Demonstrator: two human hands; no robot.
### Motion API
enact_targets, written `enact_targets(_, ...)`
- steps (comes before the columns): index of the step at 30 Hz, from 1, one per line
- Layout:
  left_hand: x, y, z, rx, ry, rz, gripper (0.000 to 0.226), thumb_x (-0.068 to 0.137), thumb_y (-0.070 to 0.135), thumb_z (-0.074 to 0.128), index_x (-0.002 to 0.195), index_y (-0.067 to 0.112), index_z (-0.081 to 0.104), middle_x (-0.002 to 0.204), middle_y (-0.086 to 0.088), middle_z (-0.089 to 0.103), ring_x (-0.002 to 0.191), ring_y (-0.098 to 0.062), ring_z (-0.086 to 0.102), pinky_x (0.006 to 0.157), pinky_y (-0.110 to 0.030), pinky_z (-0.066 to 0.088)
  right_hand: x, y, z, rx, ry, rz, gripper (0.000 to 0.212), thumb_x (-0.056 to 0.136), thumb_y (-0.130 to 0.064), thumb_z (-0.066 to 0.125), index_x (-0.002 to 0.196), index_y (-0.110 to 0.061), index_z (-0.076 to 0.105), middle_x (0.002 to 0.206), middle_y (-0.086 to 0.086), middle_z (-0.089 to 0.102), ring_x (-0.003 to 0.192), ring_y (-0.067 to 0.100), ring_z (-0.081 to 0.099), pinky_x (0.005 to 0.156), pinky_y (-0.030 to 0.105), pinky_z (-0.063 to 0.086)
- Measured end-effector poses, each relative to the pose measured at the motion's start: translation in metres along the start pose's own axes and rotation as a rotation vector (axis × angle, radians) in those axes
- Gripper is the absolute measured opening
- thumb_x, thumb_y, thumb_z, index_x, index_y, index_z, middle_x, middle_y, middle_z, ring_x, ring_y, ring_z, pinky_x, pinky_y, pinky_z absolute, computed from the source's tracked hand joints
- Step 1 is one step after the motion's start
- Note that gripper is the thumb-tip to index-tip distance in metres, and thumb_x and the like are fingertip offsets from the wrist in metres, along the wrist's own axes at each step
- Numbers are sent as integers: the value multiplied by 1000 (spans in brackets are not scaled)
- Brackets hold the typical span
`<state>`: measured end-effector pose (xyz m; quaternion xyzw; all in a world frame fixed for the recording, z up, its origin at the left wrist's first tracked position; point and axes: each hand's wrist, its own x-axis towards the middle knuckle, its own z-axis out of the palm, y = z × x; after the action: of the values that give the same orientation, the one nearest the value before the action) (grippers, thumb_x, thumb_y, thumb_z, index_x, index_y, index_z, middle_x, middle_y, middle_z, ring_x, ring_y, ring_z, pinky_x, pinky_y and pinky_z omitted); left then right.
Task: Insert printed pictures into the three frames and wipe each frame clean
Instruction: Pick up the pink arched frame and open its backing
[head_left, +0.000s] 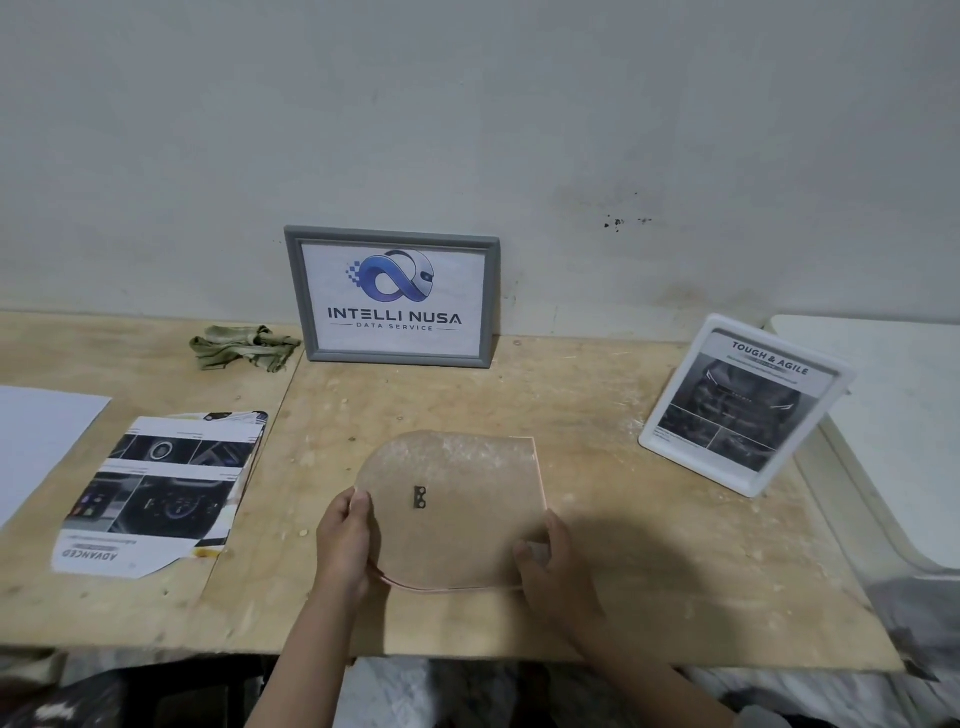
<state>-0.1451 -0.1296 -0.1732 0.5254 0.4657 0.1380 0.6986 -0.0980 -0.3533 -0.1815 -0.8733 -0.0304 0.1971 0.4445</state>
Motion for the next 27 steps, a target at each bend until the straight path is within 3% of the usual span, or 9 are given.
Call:
enact_targets(4,10,4,-21,59,50,52,17,97,21,48,90,16,63,92,-11,63,89,-25,55,78,-37,44,-6,-17,16,34,-13,-7,37,87,-15,54,123,-19,48,111,-3,57,94,8,57,72,14,41)
enact_targets(7,16,8,-37,113,80,48,18,96,23,47,92,15,63,100,-14,63,96,-29,56,86,-45,46,-12,-26,29,50,-34,-9,35,85,-21,53,121,-21,52,111,-1,61,89,4,61,68,11,45)
enact_targets(12,19,17,-49,153,119,47,21,94,24,48,79,17,62,100,-14,63,99,-31,56,90,-45,46,-17,-39,44,61,-2,-59,33,83,-19,55,116,-20,55,105,-3,62,91,12,59,77,22,44)
enact_targets(17,22,30,-51,82,129,45,14,92,19,55,89,12,67,102,-13,65,97,-27,56,89,-39,45,-10,-28,55,43,-5,-9,53,71,-44,44,117,-21,55,105,3,64,94,22,61,85,36,50)
enact_targets(18,22,33,-51,61,130,35,13,92,17,55,88,12,67,100,-13,65,94,-26,56,87,-38,46,-11,-30,52,33,-11,5,49,71,-43,45,114,-21,55,102,3,64,92,22,62,83,35,50)
enact_targets(21,16,43,-48,-36,120,12,14,92,11,53,84,14,64,89,-8,64,87,-23,55,85,-37,45,-18,-48,40,59,19,-7,11,83,-21,55,93,-23,52,86,-8,58,80,11,57,70,20,43)
enact_targets(23,10,50,-47,-81,109,20,14,93,10,53,85,15,63,91,-8,64,89,-23,56,88,-37,45,-15,-49,36,113,57,10,18,87,-14,58,95,-28,51,89,-9,56,84,9,54,75,17,41)
enact_targets(25,3,56,-45,-108,102,22,10,93,9,53,97,12,63,102,-11,63,96,-25,56,91,-38,45,-9,-44,36,183,75,29,22,84,-34,60,104,-27,54,101,-3,61,97,16,59,89,29,48)
enact_targets(27,-7,58,-42,-123,101,37,15,93,8,52,106,9,60,104,-11,62,96,-25,57,89,-36,46,-2,-37,34,223,101,37,61,77,-56,55,124,-18,52,122,6,59,112,23,57,98,43,46)
